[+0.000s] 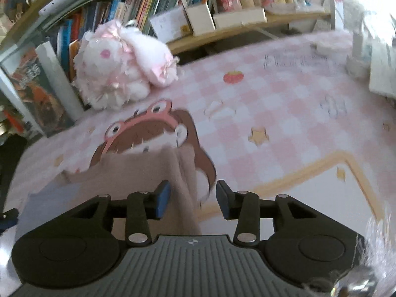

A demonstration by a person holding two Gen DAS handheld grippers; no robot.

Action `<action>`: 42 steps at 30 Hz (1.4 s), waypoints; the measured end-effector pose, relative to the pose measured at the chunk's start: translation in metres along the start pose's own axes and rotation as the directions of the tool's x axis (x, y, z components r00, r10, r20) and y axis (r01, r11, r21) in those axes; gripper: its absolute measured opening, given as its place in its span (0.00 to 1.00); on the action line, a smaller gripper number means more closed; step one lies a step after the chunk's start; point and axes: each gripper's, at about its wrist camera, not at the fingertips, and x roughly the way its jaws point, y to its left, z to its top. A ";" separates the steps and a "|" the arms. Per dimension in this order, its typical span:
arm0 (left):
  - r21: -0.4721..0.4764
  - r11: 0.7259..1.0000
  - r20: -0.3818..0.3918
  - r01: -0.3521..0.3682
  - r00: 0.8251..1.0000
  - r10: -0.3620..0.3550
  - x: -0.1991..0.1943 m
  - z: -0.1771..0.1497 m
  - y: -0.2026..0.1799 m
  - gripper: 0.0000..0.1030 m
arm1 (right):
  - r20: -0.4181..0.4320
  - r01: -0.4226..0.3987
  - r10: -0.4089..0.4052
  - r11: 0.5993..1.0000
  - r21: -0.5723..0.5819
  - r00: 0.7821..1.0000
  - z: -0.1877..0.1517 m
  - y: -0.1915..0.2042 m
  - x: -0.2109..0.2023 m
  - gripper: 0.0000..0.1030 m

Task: Fold clothes
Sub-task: 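Lay the folded sides down and open both grippers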

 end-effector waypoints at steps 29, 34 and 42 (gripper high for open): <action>-0.121 0.993 -0.006 0.003 1.000 -0.004 0.012 -0.003 0.018 0.22 | -0.044 -0.026 0.026 1.000 0.010 0.999 -0.026 0.039 0.017 0.26; -0.066 0.993 0.107 -0.099 0.989 0.106 -0.020 -0.010 -0.002 0.36 | -0.023 -0.014 0.013 0.999 -0.046 1.000 -0.026 0.042 0.011 0.40; -0.060 0.972 0.265 -0.225 0.935 0.233 -0.067 -0.051 -0.044 0.54 | 0.029 0.001 0.006 0.972 -0.234 1.000 -0.020 0.040 -0.007 0.75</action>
